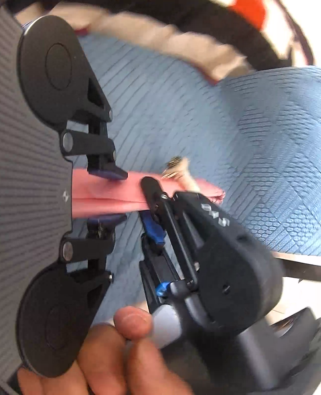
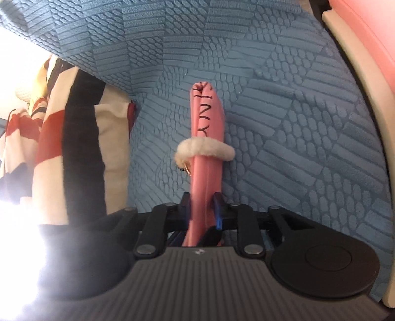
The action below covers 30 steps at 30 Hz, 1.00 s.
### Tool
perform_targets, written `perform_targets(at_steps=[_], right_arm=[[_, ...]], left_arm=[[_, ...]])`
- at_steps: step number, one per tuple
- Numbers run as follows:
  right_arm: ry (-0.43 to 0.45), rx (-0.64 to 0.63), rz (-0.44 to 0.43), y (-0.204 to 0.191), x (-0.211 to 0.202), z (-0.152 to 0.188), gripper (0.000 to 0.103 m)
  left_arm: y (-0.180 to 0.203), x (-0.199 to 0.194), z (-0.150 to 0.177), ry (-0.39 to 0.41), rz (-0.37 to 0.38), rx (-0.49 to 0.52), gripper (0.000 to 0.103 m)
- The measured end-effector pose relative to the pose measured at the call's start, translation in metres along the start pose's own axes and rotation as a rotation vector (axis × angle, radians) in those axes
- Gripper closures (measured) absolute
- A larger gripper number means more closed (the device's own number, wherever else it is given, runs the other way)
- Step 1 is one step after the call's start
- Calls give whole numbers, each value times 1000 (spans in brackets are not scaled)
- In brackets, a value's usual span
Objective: Organize objects
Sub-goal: 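Grasp the ringed pink strip with the right gripper while the left gripper releases it, then carry the ringed pink strip into the open pink box with the right gripper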
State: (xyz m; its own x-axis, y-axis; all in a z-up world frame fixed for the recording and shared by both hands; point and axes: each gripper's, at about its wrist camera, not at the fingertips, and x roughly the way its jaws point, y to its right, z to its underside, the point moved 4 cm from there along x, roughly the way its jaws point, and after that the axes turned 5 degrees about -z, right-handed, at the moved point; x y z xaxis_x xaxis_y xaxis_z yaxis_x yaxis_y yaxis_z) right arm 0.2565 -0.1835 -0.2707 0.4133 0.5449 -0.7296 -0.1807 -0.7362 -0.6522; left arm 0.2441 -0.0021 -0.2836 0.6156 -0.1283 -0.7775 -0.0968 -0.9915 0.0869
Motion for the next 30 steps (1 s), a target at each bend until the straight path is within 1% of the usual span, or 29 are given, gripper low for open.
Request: perform_targets(at_steps=[1, 2, 4, 6, 8, 14, 16, 18, 23, 30], right_arm=[[8, -20, 18, -1, -3, 1, 88], [16, -33, 33, 1, -6, 3, 89], [23, -44, 43, 1, -11, 4, 90], [27, -47, 44, 2, -15, 7, 90], [34, -67, 55, 1, -21, 11, 90], [82, -156, 109, -11, -51, 20, 91], [93, -165, 119, -13, -62, 24, 91], [101, -173, 123, -16, -76, 29, 91], [103, -222, 141, -25, -99, 41, 93], [111, -209, 123, -33, -129, 48, 93]], left_arm=[[-3, -3, 2, -12, 35, -39, 63], [-5, -6, 3, -24, 49, -61, 63], [-7, -13, 5, -38, 67, -79, 63], [-8, -25, 6, -29, 74, -90, 63], [-7, -38, 5, -22, 77, -98, 63], [-6, -85, -4, 35, 41, -135, 63], [-6, -99, -6, 41, 32, -158, 63], [-5, -110, -6, 49, 40, -173, 63], [0, -124, -10, 33, 46, -201, 63], [11, -139, -26, 0, 53, -235, 63]])
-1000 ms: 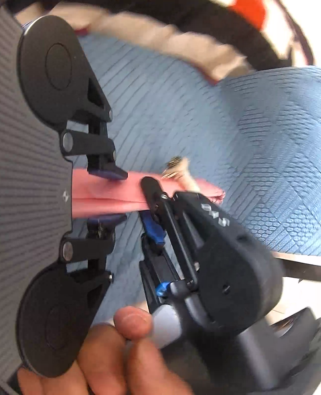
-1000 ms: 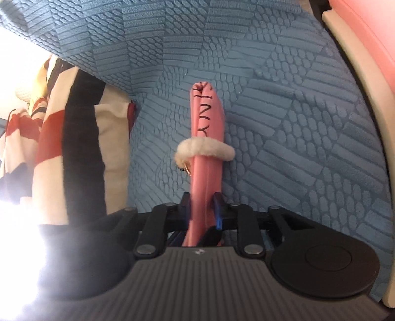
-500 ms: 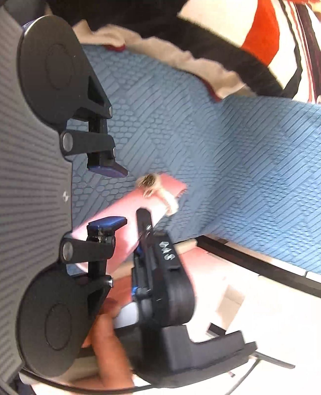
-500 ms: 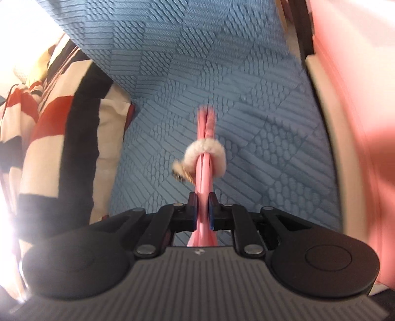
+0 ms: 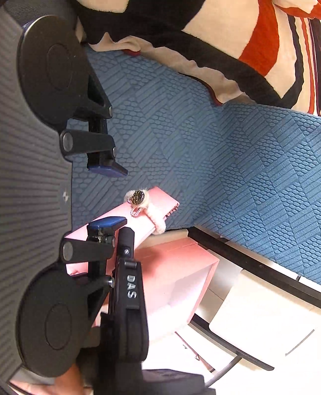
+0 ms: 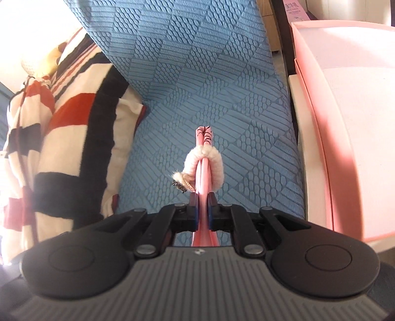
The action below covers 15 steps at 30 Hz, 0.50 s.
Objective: Organize objects
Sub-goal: 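Carry the ringed pink strip into the open pink box with the right gripper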
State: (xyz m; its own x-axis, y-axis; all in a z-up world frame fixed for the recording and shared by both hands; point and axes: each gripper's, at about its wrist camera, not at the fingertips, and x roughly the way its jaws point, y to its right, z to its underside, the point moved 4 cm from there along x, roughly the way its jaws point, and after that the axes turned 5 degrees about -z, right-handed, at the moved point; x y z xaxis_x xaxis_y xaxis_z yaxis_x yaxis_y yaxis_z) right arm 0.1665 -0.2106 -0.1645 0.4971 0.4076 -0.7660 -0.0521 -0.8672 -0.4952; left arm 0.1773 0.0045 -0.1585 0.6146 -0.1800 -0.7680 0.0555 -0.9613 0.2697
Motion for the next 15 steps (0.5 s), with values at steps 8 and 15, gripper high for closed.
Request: perform_targets(at_steps=[8, 15], right_arm=[[70, -40, -9, -9, -56, -19, 93], [146, -67, -21, -5, -100, -46, 93]], left_arm=[[22, -13, -27, -11, 3, 5, 63], [59, -20, -58, 8, 21, 33, 63]])
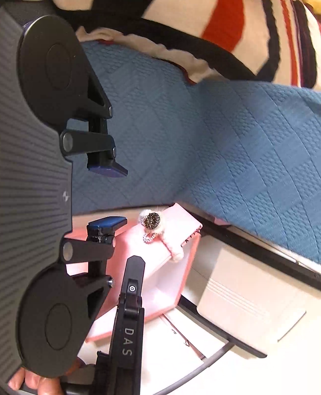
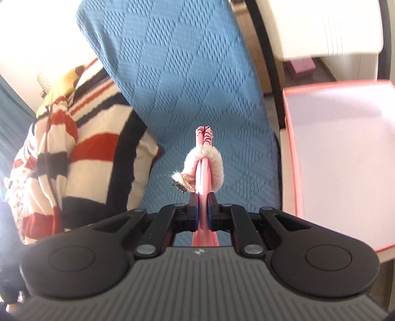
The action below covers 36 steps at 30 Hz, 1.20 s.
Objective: Organize objects
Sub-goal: 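Carry the ringed pink strip into the open pink box with the right gripper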
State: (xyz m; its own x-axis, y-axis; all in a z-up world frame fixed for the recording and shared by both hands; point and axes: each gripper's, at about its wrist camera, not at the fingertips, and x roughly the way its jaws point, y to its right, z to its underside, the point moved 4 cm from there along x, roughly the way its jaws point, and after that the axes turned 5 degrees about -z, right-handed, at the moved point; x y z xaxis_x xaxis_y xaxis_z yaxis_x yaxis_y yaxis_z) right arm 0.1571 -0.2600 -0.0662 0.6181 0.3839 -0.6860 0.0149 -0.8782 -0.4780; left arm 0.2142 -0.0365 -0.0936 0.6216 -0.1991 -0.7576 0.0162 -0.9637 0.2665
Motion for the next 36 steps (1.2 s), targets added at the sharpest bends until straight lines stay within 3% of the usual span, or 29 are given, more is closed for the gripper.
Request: perform_targets(at_steps=[7, 15, 23, 36], right_arm=[[71, -25, 20, 22, -37, -31, 93], [119, 14, 55, 73, -61, -52, 93], [123, 51, 103, 133, -44, -58, 93], [81, 54, 188, 205, 5, -35, 93]], left_arm=[[50, 7, -28, 23, 32, 48, 63], [109, 37, -43, 23, 77, 90, 63], [149, 90, -37, -39, 96, 123, 63], [157, 160, -21, -124, 84, 162, 63]])
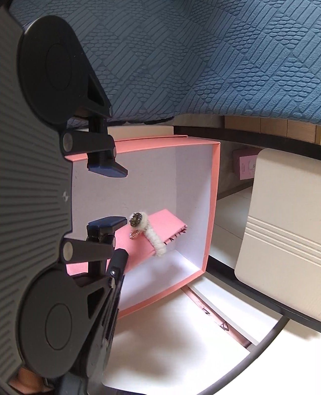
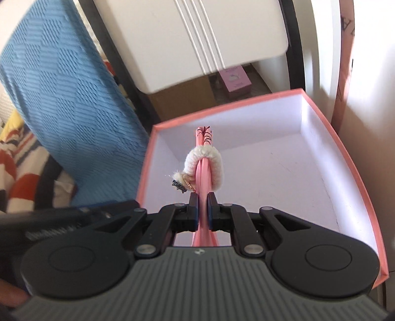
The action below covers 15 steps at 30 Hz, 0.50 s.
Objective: Organize objects
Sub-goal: 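Carry the ringed pink strip into the open pink box with the right gripper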
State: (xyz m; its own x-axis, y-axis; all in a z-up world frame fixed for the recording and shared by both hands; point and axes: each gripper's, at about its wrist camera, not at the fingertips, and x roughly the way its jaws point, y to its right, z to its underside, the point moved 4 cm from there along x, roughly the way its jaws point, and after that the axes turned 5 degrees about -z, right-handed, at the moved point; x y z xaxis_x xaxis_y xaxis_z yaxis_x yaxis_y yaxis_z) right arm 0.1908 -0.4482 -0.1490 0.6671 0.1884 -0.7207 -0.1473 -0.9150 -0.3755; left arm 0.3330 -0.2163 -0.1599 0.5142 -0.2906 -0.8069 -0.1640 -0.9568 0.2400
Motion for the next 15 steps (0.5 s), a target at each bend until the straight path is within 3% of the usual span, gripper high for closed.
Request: perform_targets(at_steps=[10, 13, 15], right_arm=[[-53, 37, 22, 21, 36, 18, 91], [-69, 45, 53, 25, 40, 18, 85], [-93, 54, 56, 27, 42, 18, 72]], left_arm=[[14, 29, -4, -32, -14, -1, 63], [15, 25, -5, -30, -13, 5, 55], [16, 20, -6, -20, -11, 11, 55]])
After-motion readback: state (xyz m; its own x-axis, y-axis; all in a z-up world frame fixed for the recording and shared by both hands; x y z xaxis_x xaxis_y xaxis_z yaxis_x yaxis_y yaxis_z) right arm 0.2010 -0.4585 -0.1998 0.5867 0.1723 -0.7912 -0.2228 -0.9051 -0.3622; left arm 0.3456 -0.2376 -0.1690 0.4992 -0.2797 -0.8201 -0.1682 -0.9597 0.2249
